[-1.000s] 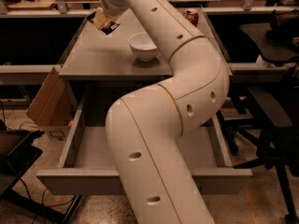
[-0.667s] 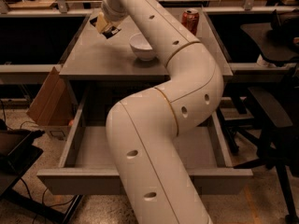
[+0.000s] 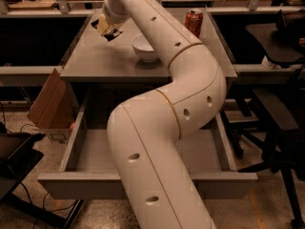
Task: Pick rxbar chocolate from top drawer and place on counter
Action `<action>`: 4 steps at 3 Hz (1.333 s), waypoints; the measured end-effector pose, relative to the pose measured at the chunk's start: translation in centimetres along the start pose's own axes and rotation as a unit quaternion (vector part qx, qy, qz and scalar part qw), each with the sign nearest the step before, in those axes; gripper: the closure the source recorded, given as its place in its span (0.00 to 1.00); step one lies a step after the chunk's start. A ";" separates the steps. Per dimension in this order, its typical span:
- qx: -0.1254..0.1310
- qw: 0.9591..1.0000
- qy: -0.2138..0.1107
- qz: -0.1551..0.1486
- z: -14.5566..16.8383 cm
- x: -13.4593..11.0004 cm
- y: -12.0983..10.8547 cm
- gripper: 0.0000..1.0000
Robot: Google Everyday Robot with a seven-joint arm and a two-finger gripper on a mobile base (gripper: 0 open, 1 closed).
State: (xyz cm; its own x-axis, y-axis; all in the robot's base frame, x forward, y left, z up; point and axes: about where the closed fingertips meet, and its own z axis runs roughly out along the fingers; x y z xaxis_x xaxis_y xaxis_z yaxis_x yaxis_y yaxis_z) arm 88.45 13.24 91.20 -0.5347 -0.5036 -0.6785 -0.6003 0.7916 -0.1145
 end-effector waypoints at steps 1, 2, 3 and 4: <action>-0.001 1.000 0.003 0.000 0.4 0.2 0.1 0.35; -0.002 1.000 0.005 -0.001 0.8 0.4 0.3 0.12; -0.003 1.000 0.007 -0.001 1.1 0.5 0.4 0.00; -0.005 1.000 0.007 -0.002 0.7 0.4 0.5 0.00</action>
Offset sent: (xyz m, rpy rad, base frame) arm 0.0004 0.0013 -0.0035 -0.0019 0.0043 0.0013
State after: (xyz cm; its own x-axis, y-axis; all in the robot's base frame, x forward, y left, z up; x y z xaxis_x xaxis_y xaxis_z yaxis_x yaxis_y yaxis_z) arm 88.35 13.68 90.38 -0.5409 -0.5111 -0.6680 -0.6082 0.7863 -0.1091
